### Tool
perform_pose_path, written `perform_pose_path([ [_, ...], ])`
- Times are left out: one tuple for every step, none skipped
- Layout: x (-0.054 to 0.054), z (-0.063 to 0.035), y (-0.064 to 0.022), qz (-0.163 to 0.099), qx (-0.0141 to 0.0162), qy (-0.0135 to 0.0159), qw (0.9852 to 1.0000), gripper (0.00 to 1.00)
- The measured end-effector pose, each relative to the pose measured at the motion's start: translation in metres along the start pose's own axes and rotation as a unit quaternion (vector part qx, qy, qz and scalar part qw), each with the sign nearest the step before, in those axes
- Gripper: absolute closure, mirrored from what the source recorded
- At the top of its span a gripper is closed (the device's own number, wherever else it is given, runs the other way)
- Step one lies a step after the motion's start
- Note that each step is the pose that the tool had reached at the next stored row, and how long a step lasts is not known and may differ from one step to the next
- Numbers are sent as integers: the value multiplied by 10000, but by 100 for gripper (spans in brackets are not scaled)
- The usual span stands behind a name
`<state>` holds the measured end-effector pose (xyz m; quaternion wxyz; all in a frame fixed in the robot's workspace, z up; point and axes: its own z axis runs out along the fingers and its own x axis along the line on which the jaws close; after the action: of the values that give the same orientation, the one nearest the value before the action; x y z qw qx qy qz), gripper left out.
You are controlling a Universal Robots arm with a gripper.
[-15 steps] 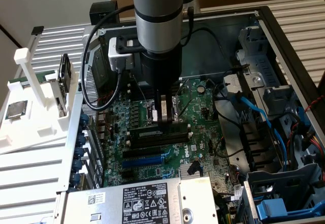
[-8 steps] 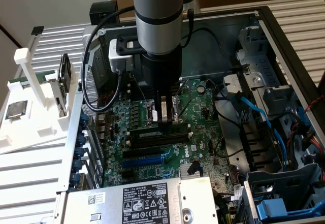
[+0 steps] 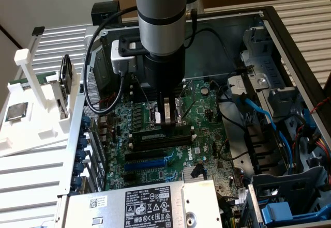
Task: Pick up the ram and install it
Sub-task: 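Insert the ram into the slot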
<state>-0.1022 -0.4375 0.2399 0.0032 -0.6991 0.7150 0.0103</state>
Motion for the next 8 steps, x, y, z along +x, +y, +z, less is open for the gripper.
perform_pose_path([
  [0,0,0,0,0,1,10000,87],
  [0,1,0,0,-1,1,10000,87],
  [-1,2,0,-1,-1,1,10000,87],
  [-1,6,-1,-1,0,0,10000,87],
  [-1,8,-1,-1,0,1,10000,87],
  [-1,9,0,0,-1,1,10000,87],
  [-4,16,0,0,0,0,10000,87],
  [-9,17,0,1,0,0,10000,87],
])
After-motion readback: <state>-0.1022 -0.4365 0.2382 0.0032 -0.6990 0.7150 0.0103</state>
